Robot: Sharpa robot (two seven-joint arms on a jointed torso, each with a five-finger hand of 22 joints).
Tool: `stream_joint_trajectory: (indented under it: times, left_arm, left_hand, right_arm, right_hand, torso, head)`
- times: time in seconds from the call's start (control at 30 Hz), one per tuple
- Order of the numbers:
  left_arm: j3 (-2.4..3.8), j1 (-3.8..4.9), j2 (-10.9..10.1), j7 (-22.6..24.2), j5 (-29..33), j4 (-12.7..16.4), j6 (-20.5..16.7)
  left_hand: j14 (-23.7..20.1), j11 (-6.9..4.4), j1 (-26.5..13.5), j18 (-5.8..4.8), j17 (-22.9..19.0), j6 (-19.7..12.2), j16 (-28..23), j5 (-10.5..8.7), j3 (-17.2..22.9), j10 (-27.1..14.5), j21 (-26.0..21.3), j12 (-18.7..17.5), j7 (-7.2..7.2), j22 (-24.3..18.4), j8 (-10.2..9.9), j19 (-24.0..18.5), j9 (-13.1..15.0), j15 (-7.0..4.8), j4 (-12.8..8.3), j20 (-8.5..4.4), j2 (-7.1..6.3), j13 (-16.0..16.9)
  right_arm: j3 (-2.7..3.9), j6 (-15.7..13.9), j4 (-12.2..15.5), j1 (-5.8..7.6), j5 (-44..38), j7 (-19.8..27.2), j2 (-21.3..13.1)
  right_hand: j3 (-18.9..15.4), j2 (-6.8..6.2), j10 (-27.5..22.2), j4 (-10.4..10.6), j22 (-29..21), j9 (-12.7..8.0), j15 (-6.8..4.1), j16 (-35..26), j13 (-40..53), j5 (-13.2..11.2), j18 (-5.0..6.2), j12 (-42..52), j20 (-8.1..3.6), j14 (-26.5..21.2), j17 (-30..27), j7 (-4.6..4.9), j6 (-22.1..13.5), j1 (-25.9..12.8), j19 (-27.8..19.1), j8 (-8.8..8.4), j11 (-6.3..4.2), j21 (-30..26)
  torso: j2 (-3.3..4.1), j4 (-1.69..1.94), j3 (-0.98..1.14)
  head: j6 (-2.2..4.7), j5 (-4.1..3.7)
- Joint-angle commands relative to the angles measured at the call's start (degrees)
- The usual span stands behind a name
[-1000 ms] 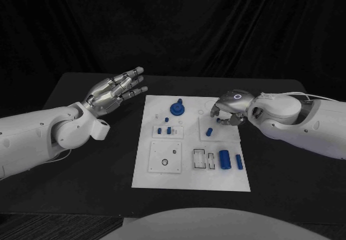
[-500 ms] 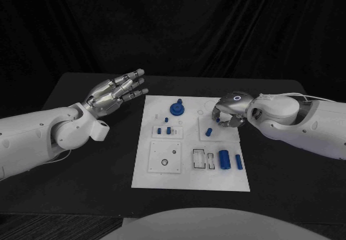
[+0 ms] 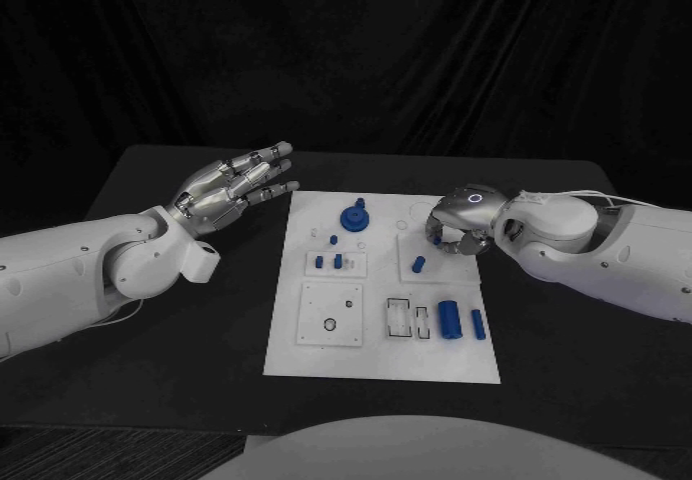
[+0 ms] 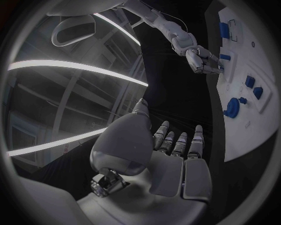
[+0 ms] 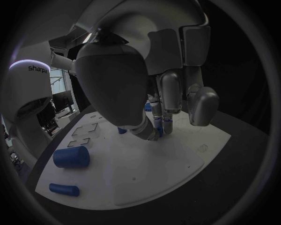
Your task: Assemble the parts on the task board
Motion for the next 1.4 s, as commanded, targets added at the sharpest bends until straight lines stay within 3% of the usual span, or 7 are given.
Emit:
stream_joint_trajectory:
  times: [0.03,0.27,0.53,0.77,1.13,1.4]
  left_arm:
    - [0.05,-0.12,0.2,0.0,0.4,0.0,0.9]
    - [0.05,-0.18,0.3,-0.5,0.4,0.0,1.0]
    - [0.05,-0.26,0.3,-1.1,0.4,-0.1,1.2]
    - [0.05,-0.31,0.3,-1.5,0.4,-0.1,1.1]
    - [0.04,-0.33,0.4,-2.0,0.4,-0.2,1.1]
    - [0.04,-0.35,0.4,-2.3,0.4,-0.3,1.2]
  left_hand:
    - [0.1,0.49,1.1,0.62,0.1,0.4,0.2,0.8,-0.3,0.2,0.3,0.4,0.13,0.0,0.2,0.4,0.0,0.46,-0.2,0.16,0.25,0.1]
    - [0.5,1.0,3.4,0.65,0.2,0.2,0.6,3.61,-0.3,1.5,0.7,1.1,0.24,0.7,0.1,1.5,0.0,0.69,-1.0,0.49,0.76,0.4]
    - [0.7,1.32,5.0,0.64,0.3,0.4,0.9,5.95,-0.2,1.7,0.9,1.4,0.47,0.8,0.1,2.3,0.1,0.87,-1.7,0.74,1.29,0.5]
    - [0.7,1.37,5.3,0.63,0.3,0.4,0.9,6.45,-0.2,1.8,0.9,1.5,0.51,0.8,0.1,2.4,0.1,0.88,-1.9,0.78,1.42,0.5]
    - [0.7,1.46,5.4,0.63,0.3,0.3,0.9,6.66,-0.2,1.8,0.9,1.5,0.53,0.7,0.1,2.5,0.1,0.89,-1.9,0.8,1.55,0.5]
    - [0.7,1.54,5.4,0.63,0.3,0.3,0.9,6.69,-0.2,1.9,0.9,1.6,0.53,0.8,0.1,2.5,0.1,0.89,-1.8,0.83,1.63,0.5]
  right_arm:
    - [-0.21,-2.2,-0.5,-0.58,0.5,1.1,-0.1]
    - [-0.21,-3.6,-0.9,-0.77,0.8,1.5,-0.2]
    - [-0.21,-5.9,-0.9,-0.81,0.8,2.1,-0.5]
    - [-0.2,-8.3,0.3,-0.55,1.0,2.0,-1.6]
    - [-0.2,-9.3,3.6,2.66,2.7,1.0,-3.7]
    - [-0.2,-8.8,9.5,4.96,3.2,-0.2,-5.8]
  right_hand:
    - [0.3,0.57,1.2,-0.8,8.4,1.1,0.04,0.2,0.0,0.0,-0.75,0.2,-0.04,0.6,0.1,0.06,0.9,0.3,0.3,0.74,-0.15,0.4]
    - [0.9,0.9,2.2,-1.9,8.4,1.8,0.45,0.1,-0.1,-0.5,-0.83,0.0,0.15,0.6,0.0,0.46,1.0,1.2,0.4,0.78,-0.11,0.7]
    - [1.5,1.47,3.6,-2.8,8.5,2.5,0.93,0.0,-0.2,-0.5,-0.9,-0.1,0.5,0.6,-0.2,0.82,1.7,1.9,0.4,1.01,-0.07,1.1]
    - [1.6,1.6,4.0,-3.0,8.5,2.6,1.06,-0.3,-0.3,-0.2,-0.88,-0.2,0.6,0.5,-0.6,0.98,1.8,2.0,0.4,0.97,0.02,0.9]
    - [1.8,1.79,5.1,-3.0,8.4,2.8,1.16,-0.7,-0.4,-0.1,-0.8,-0.4,0.76,0.4,-1.1,1.07,2.2,1.8,0.3,0.84,0.03,0.8]
    - [2.1,1.84,5.8,-3.2,8.6,2.7,0.99,-0.8,-0.5,0.0,-0.91,-0.6,0.71,0.5,-1.2,0.93,2.4,1.9,0.6,0.59,-0.14,1.7]
  torso:
    - [-0.02,0.0,-0.03]
    - [-0.03,0.0,-0.04]
    - [0.03,0.07,-0.06]
    - [0.01,0.06,-0.07]
    - [-0.05,-0.03,-0.09]
    - [-0.07,-0.02,-0.08]
  head:
    - [-0.01,0.09]
    - [-0.01,0.46]
    - [-0.01,0.3]
    - [-0.01,0.47]
    - [-0.01,0.77]
    - [-0.01,1.21]
